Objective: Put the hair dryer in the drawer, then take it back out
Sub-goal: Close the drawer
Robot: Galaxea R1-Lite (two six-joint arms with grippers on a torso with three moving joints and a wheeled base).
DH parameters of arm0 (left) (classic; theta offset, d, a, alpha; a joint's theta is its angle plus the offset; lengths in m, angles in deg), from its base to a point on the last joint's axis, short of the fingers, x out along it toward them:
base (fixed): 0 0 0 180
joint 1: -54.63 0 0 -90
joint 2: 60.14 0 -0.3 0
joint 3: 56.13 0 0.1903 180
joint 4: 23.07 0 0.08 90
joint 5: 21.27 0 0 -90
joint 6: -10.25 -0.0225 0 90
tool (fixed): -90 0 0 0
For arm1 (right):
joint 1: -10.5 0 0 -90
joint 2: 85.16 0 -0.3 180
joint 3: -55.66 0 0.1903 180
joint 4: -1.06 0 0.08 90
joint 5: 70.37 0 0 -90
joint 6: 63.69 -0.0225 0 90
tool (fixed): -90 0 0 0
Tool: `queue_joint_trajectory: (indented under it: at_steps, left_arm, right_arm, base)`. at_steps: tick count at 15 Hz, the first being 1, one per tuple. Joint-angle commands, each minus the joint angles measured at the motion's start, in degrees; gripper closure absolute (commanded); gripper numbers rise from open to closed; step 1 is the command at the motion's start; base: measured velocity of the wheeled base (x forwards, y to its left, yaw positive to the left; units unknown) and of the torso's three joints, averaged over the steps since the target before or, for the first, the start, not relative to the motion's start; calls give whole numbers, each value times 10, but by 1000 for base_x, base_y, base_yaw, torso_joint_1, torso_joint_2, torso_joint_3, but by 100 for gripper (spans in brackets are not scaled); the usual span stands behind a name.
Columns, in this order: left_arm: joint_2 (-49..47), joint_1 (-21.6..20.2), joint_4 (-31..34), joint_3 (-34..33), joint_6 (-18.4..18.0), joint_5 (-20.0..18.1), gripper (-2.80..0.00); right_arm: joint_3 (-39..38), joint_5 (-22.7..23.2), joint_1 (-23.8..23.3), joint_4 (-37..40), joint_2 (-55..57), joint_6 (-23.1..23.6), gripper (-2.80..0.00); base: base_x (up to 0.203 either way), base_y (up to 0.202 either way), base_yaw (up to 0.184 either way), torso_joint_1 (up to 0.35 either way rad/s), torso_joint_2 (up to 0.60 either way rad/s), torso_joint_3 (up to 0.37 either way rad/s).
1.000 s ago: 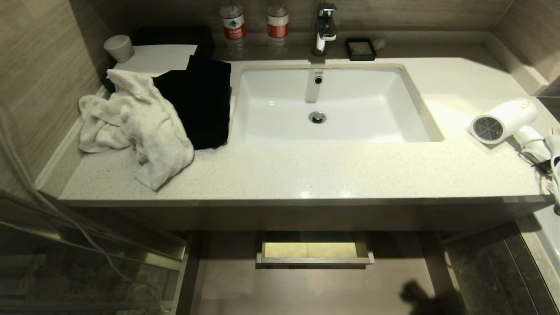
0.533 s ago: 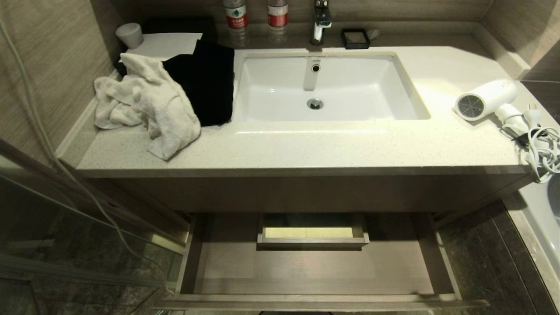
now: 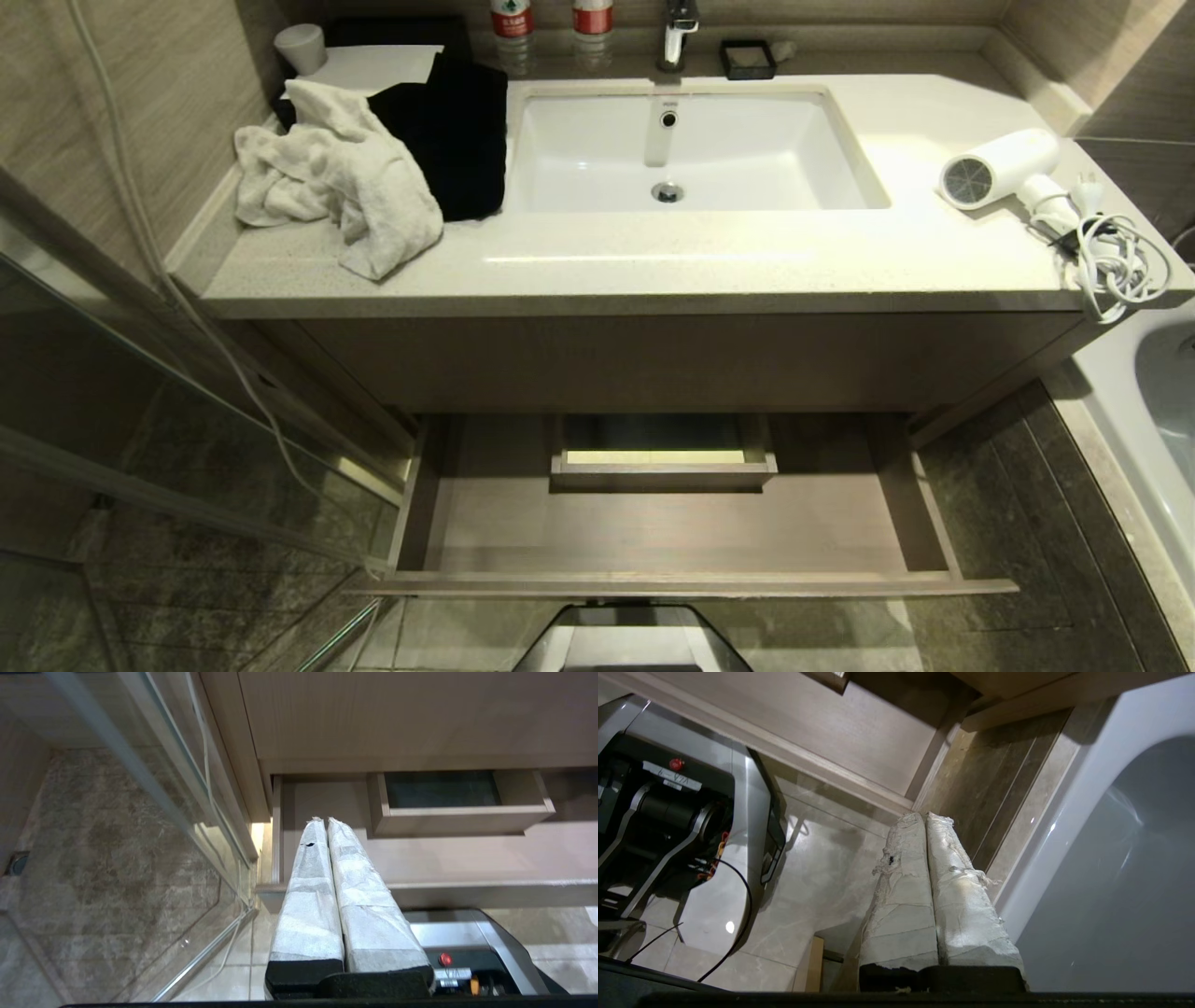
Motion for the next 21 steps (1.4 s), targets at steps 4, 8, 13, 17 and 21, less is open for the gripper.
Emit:
queue_joint_trajectory:
  at_steps: [4,8,13,17,21]
  left_arm:
    - [1,0,0,0,0,0,0]
    - [1,0,0,0,0,0,0]
    - [0,0,0,0,0,0,0]
    - [1,0,0,0,0,0,0]
    - [0,0,0,0,0,0,0]
  right_arm:
    - [-2,2,0,1,-3,3,0]
    - [-3,2,0,-8,-3,4,0]
    - [-5,2,0,-8,-3,6,0]
    - [-13,2,0,-7,-5,5,0]
    - [-16,1,0,-7,-6,6,0]
  base:
    - [0,0,0,-161,-118,-277]
    - [0,0,0,-117,133,15]
    - [0,0,0,-207,348,136]
    - [0,0,0,-260,420,160]
    - [0,0,0,-347,540,189]
